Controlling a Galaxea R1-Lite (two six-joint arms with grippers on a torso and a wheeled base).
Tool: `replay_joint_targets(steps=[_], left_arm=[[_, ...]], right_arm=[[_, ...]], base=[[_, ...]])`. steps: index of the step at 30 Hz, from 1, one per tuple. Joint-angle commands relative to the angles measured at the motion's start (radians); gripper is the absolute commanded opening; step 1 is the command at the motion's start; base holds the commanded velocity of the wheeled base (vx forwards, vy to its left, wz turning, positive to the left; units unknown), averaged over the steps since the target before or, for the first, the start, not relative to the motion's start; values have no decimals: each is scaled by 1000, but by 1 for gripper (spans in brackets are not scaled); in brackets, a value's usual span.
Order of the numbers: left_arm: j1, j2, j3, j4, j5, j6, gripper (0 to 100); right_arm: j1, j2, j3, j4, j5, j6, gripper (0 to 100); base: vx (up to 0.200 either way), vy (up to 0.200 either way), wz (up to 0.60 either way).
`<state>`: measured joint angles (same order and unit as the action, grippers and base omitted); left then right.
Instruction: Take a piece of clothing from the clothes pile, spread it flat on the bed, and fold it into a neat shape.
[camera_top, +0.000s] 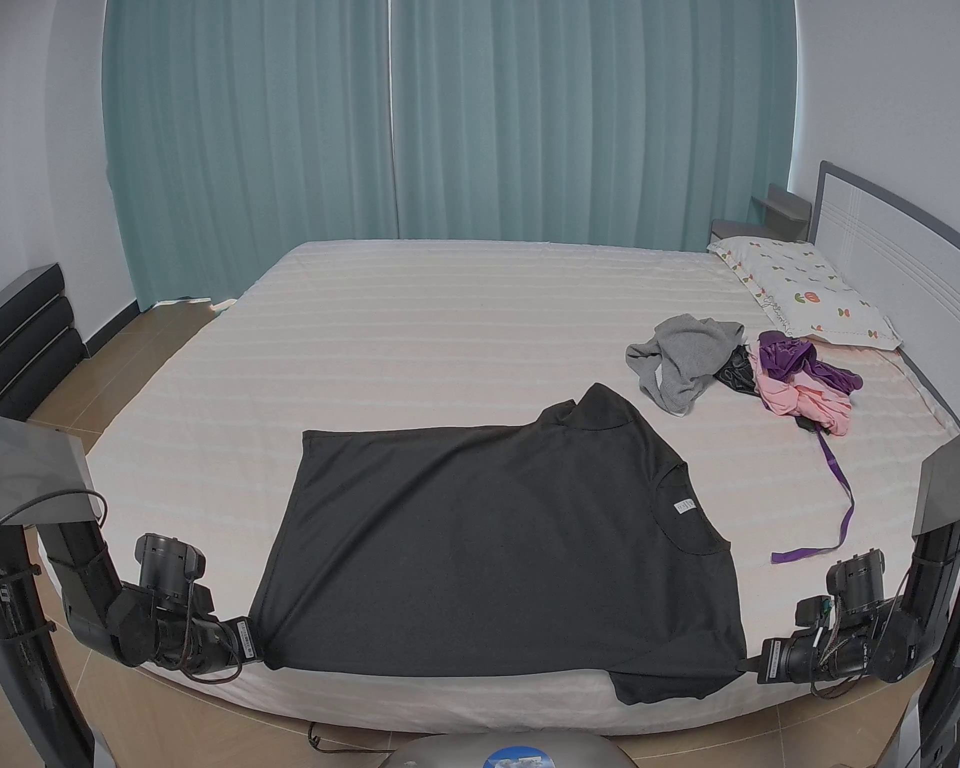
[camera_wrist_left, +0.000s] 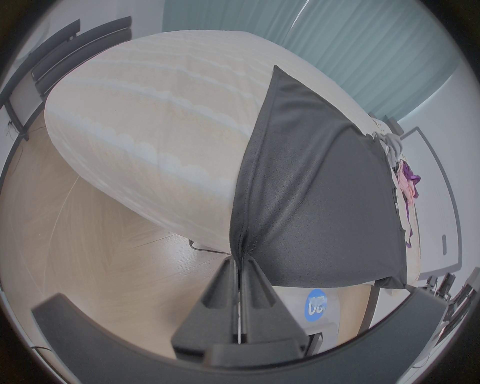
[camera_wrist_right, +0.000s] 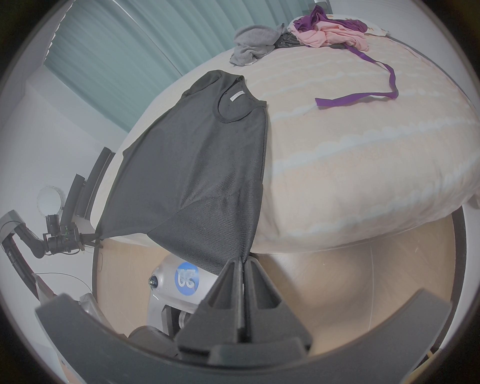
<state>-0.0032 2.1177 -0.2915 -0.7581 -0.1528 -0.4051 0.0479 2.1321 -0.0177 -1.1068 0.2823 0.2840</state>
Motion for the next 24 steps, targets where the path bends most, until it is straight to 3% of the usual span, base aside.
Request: replay_joint_targets(steps=[1, 24], left_arm=[[-6, -4, 22, -3, 1, 14, 0], [-8, -36, 153, -75, 6, 178, 0]], right_arm=[[-5, -47, 18, 28, 0, -14, 0], [-8, -167, 18, 298, -11, -180, 0]], base=[[0, 0, 0], [0, 0, 0]])
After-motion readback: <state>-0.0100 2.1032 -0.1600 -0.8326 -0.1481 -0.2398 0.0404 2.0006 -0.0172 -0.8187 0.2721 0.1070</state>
